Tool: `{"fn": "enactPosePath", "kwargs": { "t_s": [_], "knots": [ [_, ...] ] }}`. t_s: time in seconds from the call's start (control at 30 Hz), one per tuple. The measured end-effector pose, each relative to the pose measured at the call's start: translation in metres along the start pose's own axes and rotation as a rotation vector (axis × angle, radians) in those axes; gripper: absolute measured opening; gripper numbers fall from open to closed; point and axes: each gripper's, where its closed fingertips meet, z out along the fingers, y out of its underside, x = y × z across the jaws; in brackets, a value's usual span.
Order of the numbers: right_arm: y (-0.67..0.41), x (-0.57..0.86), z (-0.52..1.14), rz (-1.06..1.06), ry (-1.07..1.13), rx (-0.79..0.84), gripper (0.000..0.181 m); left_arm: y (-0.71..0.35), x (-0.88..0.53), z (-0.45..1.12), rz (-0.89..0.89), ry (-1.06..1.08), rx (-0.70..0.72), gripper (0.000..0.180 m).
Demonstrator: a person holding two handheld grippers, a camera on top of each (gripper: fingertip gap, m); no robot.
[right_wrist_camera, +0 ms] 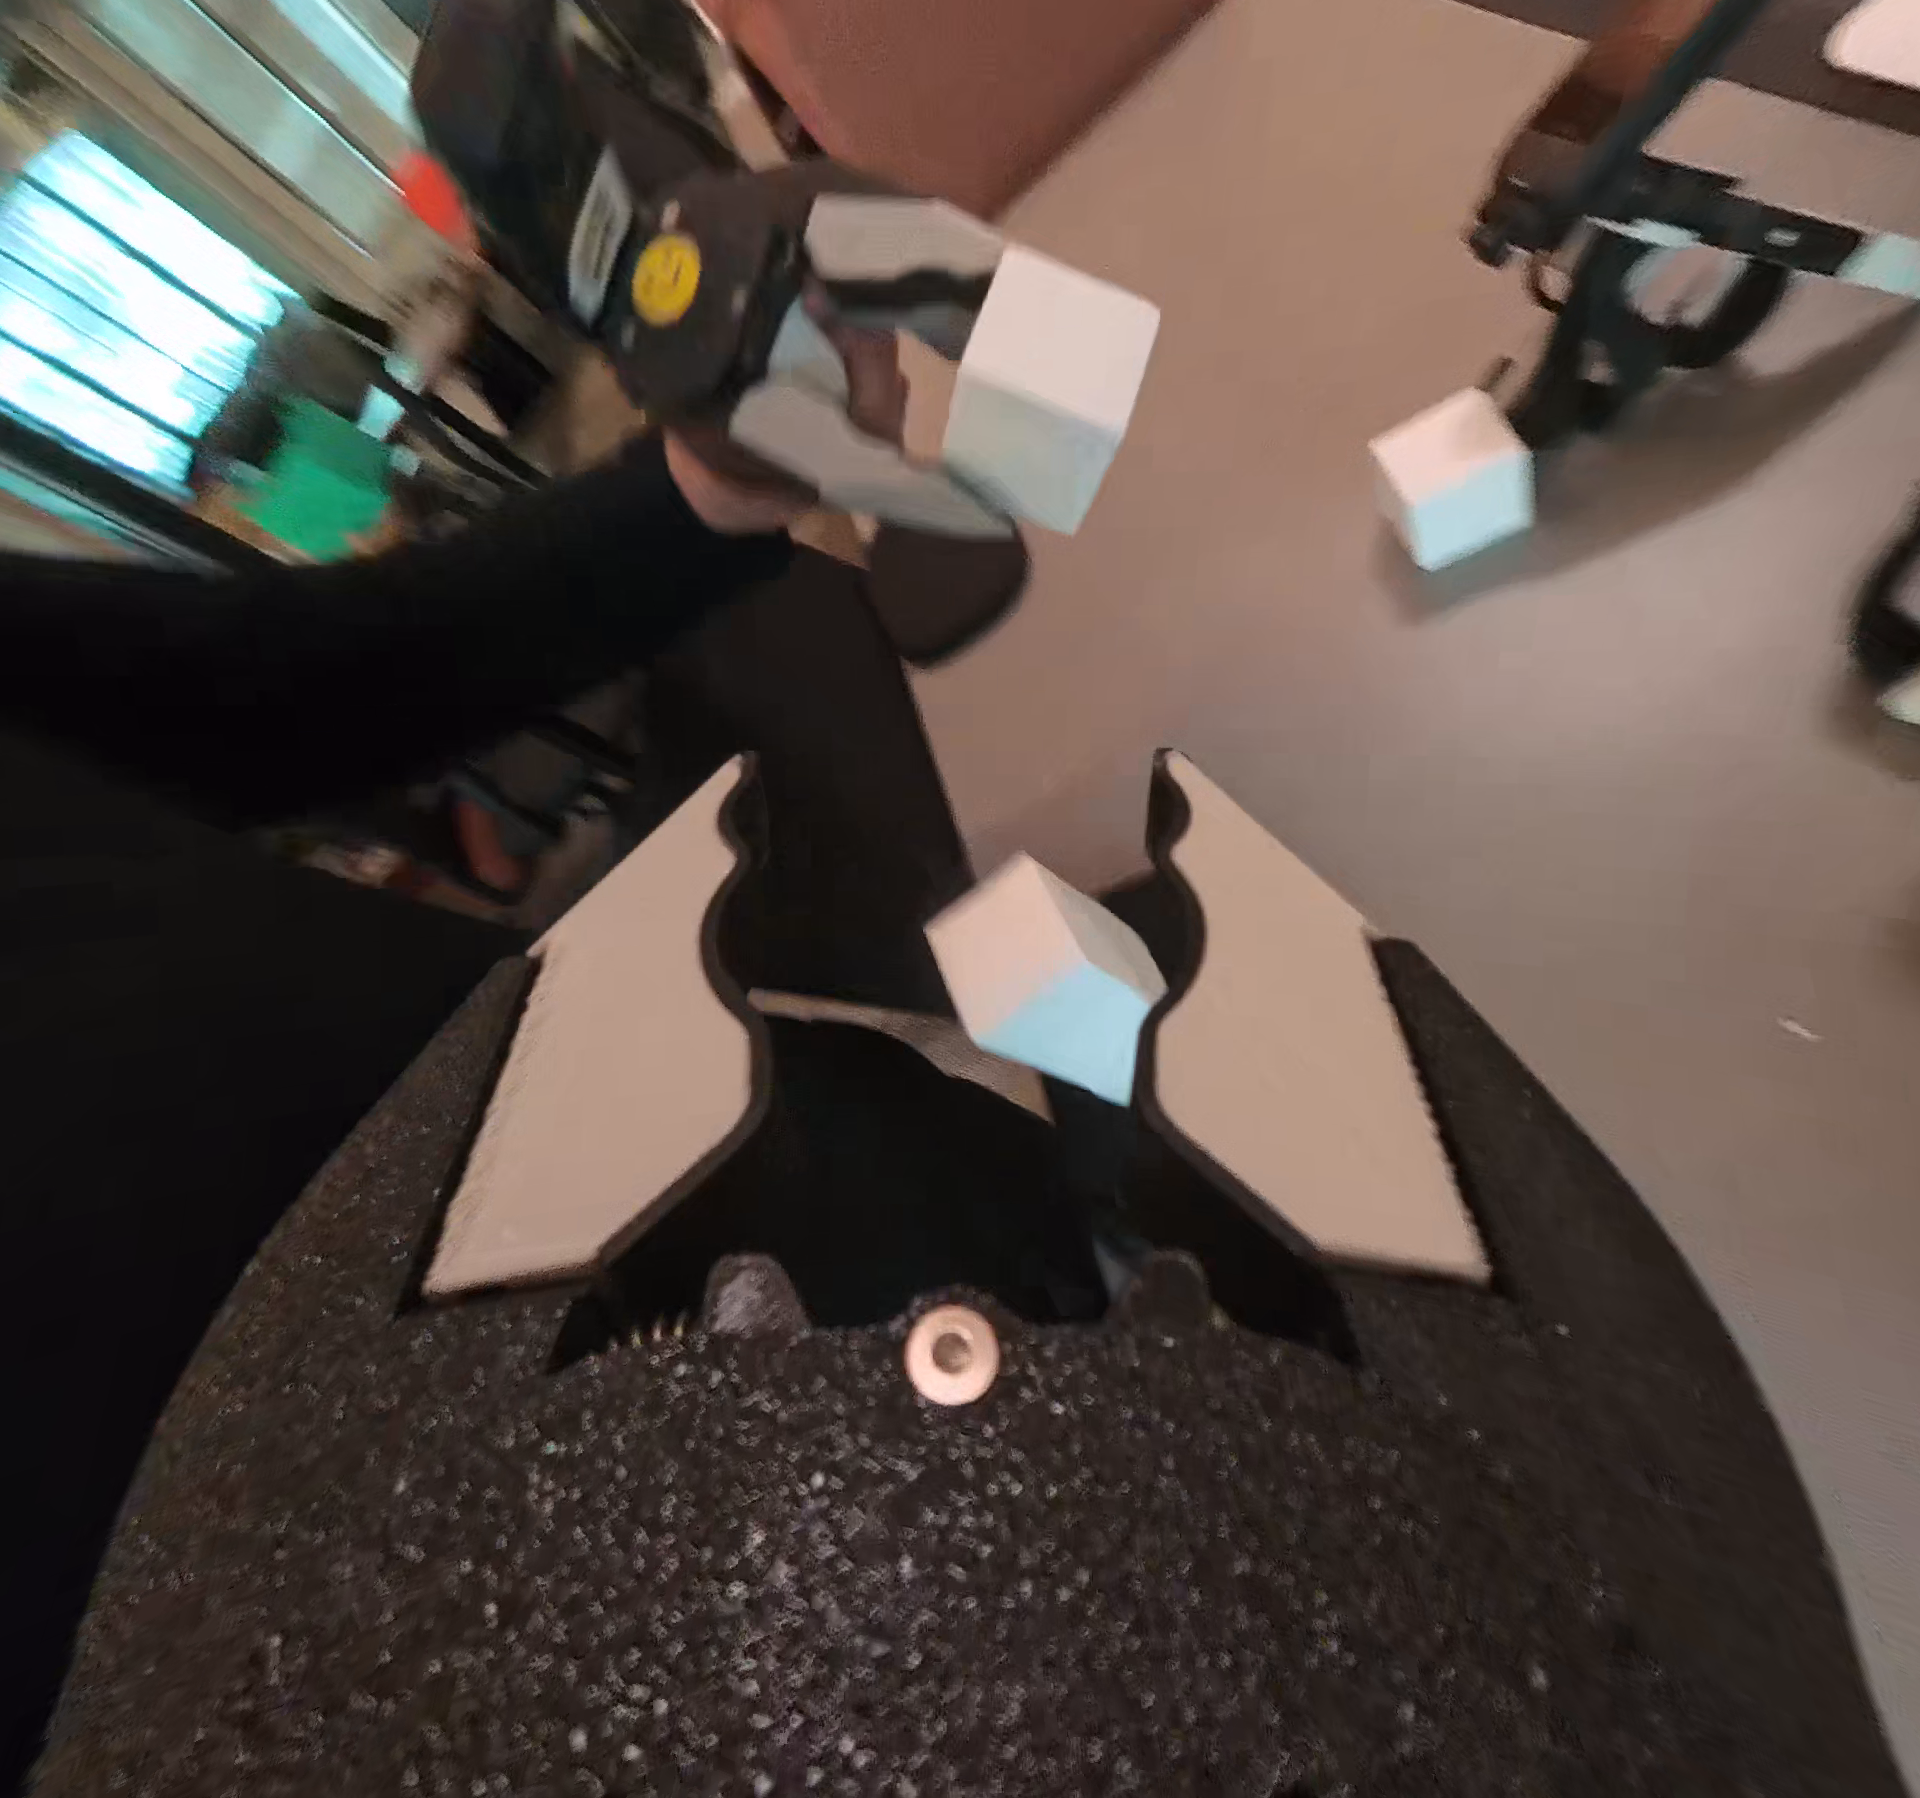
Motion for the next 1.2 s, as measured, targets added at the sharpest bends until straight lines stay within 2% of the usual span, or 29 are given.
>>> {"fn": "enactPosePath", "kwargs": {
  "t_s": [0.1, 0.17, 0.3, 0.33, 0.4, 0.5, 0.57, 0.63, 0.8, 1.0, 1.2],
  "knots": [
    [-0.019, -0.019, 0.027, 0.027, -0.074, 0.004, 0.077, -0.029, 0.017, -0.016, 0.202, -0.159, -0.034, 0.067],
    [-0.023, -0.025, 0.045, 0.008, -0.07, -0.028, 0.084, -0.043, 0.031, -0.021, 0.269, -0.213, -0.026, 0.067],
    [-0.02, -0.036, 0.069, -0.027, -0.086, -0.091, 0.085, -0.052, 0.053, -0.023, 0.379, -0.252, -0.015, 0.067],
    [-0.015, -0.037, 0.073, -0.043, -0.083, -0.116, 0.083, -0.053, 0.057, -0.024, 0.392, -0.257, -0.007, 0.067],
    [-0.006, -0.04, 0.075, -0.088, -0.088, -0.154, 0.058, -0.051, 0.062, -0.024, 0.419, -0.259, -0.017, 0.066],
    [0.004, -0.041, 0.073, -0.166, -0.063, -0.2, 0.056, -0.049, 0.073, -0.023, 0.46, -0.267, 0.015, 0.067],
    [0.011, -0.032, 0.066, -0.249, -0.003, -0.249, 0.056, -0.044, 0.084, -0.023, 0.43, -0.233, 0.041, 0.068],
    [0.017, -0.023, 0.052, -0.345, 0.039, -0.32, 0.056, -0.035, 0.094, -0.027, 0.318, -0.162, 0.06, 0.064],
    [0.051, -0.013, 0.035, -0.505, 0.057, -0.602, 0.056, -0.008, 0.101, -0.032, 0.063, 0.001, 0.017, 0.064],
    [0.088, -0.002, 0.047, -0.611, 0.073, -0.784, 0.056, 0.008, 0.098, -0.03, 0.019, -0.001, -0.03, 0.063],
    [0.092, -0.003, 0.044, -0.613, 0.081, -0.805, 0.056, 0.019, 0.1, -0.032, -0.012, -0.009, -0.056, 0.062]
  ]
}}
